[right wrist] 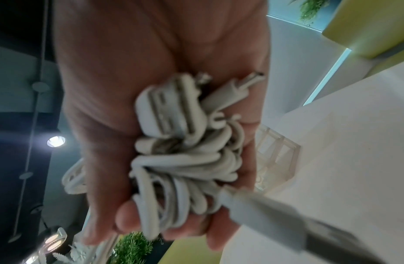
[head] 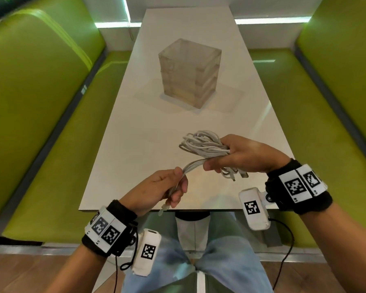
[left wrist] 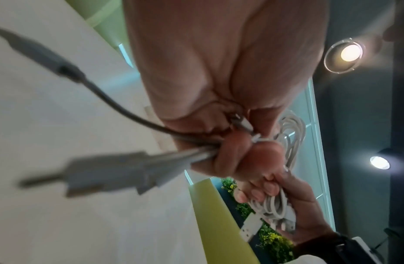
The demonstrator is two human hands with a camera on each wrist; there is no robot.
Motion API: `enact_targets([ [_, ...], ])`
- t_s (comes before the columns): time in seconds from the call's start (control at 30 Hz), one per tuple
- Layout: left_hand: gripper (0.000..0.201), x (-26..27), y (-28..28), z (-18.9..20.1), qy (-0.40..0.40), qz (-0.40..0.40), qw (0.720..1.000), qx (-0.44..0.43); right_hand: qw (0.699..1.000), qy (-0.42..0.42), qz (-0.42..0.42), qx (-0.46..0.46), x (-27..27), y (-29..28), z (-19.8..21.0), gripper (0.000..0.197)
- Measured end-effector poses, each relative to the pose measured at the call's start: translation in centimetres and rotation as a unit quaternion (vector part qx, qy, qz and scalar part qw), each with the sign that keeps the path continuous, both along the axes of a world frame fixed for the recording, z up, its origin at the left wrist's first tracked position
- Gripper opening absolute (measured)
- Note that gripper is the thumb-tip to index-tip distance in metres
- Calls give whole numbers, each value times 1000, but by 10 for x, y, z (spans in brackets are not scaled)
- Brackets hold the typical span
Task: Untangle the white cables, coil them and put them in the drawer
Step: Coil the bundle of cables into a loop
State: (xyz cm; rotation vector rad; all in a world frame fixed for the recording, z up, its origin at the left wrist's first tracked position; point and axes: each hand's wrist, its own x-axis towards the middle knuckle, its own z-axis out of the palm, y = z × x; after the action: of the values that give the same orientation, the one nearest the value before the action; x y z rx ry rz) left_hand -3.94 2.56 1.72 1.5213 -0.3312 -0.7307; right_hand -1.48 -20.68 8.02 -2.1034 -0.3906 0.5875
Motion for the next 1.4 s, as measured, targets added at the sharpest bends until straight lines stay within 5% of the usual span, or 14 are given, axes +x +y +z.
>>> enact_targets([
  [0.17, 33, 6, 4, 2, -42, 15, 999, 0, 997, 8, -54, 60, -2, -1, -6, 29],
  [0.43, 30, 9, -27, 14, -26, 304, 940, -154, 990, -23, -110, 91, -13, 46, -36, 19],
  [0.6, 34, 0, -35, 10, -9, 392, 911, -125, 990, -55, -117, 63, -12, 61, -44, 10],
  [0.73, 21, 1, -29, 9, 16, 399, 903, -155, 988, -63, -136, 45, -15, 64, -46, 17],
  [0.83, 33, 5, -27, 12, 47, 376, 899, -220, 989, -21, -137, 57, -16, 67, -49, 22],
  [1.07, 28, 15, -33, 23, 106, 359, 873, -312, 974, 38, -119, 188, -21, 73, -53, 17],
  [1.2, 34, 13, -22, 28, 52, 329, 911, -242, 978, 59, -91, 178, -19, 69, -44, 10],
  [1.3, 73, 10, -22, 24, -2, 290, 946, -142, 988, 48, -54, 136, -18, 70, -39, 5],
  [1.4, 53, 8, -29, 23, -9, 336, 932, -134, 993, 33, -7, 111, -18, 77, -36, 12],
])
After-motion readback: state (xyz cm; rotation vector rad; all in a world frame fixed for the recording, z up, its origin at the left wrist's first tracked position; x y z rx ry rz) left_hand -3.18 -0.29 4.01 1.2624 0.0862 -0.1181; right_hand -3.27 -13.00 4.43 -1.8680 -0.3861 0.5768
